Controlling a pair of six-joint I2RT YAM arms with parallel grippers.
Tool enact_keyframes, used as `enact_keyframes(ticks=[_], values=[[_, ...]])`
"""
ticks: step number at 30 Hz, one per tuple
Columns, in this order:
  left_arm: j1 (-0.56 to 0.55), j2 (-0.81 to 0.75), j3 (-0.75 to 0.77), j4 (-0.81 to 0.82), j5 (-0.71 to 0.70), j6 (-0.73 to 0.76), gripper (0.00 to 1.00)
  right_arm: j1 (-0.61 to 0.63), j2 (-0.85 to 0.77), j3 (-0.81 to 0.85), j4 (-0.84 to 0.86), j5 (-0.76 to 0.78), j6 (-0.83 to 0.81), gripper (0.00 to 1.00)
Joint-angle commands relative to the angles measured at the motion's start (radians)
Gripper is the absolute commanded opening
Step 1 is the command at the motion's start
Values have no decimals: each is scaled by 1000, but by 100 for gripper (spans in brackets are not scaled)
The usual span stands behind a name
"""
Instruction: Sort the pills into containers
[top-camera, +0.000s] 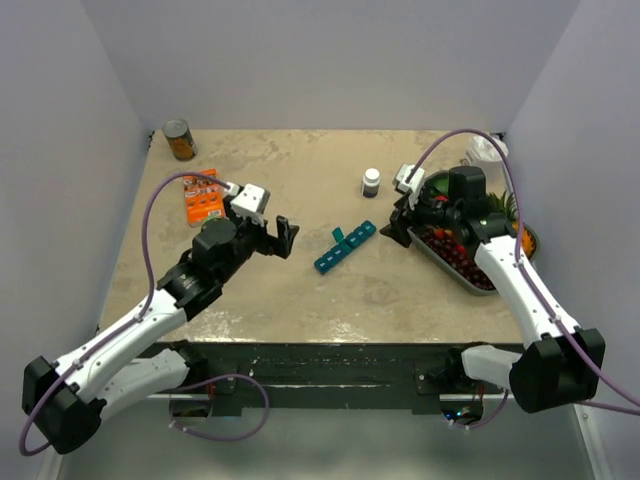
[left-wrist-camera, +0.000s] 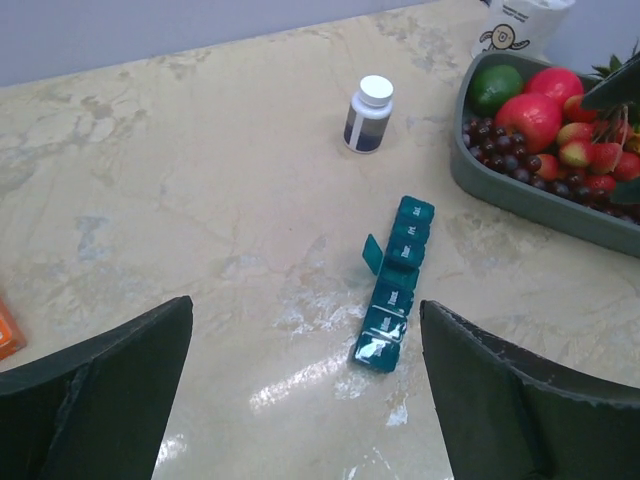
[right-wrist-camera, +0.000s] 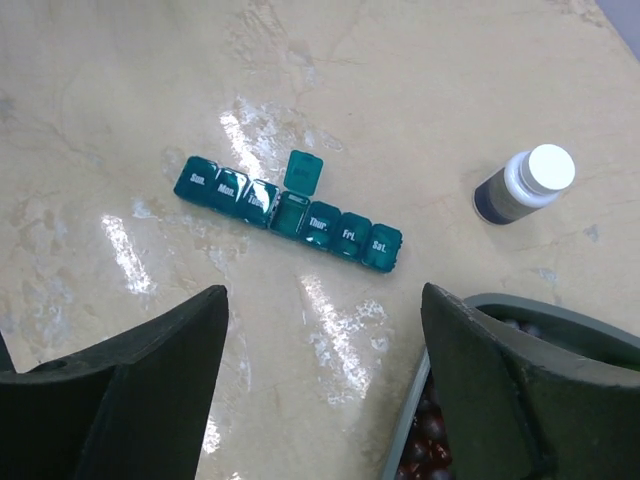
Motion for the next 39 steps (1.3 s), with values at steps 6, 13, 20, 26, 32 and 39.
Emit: enact_keyframes(ticks=[6,13,20,26,32,39], values=[[13,-186,52,-265,-141,-71,100,-3,-96,-5,86,118,122,99],[13,-289,7,-313,-193,-115,99,-5,-45,57,73,124,232,99],[14,-347,-2,-375,-233,-133,100,-3,-47,-14,85,-77,150,99],[13,-384,-22,-432,-333,-202,100,-5,-85,-152,187,-115,128,99],[14,-373,-40,-441,-374,-227,100,-3,-99,-209,222,-111,117,99],[48,-260,64,-475,-357,-178,100,-5,-88,-199,197,-83,94,99]])
